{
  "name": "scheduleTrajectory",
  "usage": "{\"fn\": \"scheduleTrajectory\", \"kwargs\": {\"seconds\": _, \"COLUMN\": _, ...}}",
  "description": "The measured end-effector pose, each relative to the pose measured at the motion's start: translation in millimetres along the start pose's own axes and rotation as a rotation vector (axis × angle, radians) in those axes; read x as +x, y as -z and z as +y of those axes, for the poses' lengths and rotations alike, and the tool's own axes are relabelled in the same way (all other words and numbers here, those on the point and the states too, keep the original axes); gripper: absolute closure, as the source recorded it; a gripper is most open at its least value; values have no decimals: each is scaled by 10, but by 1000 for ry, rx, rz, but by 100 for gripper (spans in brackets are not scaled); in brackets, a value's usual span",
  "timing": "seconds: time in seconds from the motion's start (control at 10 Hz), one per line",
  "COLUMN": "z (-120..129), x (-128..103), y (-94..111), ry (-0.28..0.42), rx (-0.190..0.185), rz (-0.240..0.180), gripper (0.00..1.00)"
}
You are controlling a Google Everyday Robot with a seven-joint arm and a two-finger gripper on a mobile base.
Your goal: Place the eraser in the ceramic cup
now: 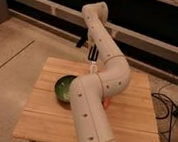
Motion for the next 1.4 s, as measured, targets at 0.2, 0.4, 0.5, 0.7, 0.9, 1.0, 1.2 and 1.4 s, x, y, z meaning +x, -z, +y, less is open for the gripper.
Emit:
{"fn": "scheduleTrajectory", "kwargs": {"seconds": 0.2, "z": -397, "x": 53, "y": 2, "ry": -125, "rx": 11, "rz": 2, "gripper": 100}}
{"fn": "scheduleTrajectory", "kwargs": {"seconds": 0.4, "z": -705, "x": 157, "y": -43, "ry": -238, "rx": -6, "rz": 8, "gripper": 100}}
{"fn": "scheduleTrajectory", "kwargs": {"seconds": 0.5, "z": -706, "x": 125, "y": 7, "ry": -247, "rx": -13, "rz": -9, "gripper": 100}}
{"fn": "scheduleTrajectory", "kwargs": {"seconds": 0.7, "z": -661, "x": 80, "y": 92, "ry": -246, "rx": -26, "rz": -30, "gripper": 100}}
{"fn": "scheduleTrajectory", "kwargs": {"seconds": 0.9, "z": -687, "x": 84, "y": 86, "ry": -248, "rx": -25, "rz": -29, "gripper": 100}}
{"fn": "scheduleTrajectory", "kwargs": {"seconds": 1.0, "z": -686, "x": 86, "y": 81, "ry": -248, "rx": -24, "rz": -29, "gripper": 100}}
{"fn": "scheduleTrajectory", "kwargs": {"seconds": 1.2, "z": -661, "x": 81, "y": 85, "ry": -246, "rx": -25, "rz": -29, "gripper": 100}}
{"fn": "scheduleTrajectory", "kwargs": {"seconds": 1.4, "z": -663, "x": 81, "y": 87, "ry": -246, "rx": -25, "rz": -29, "gripper": 100}}
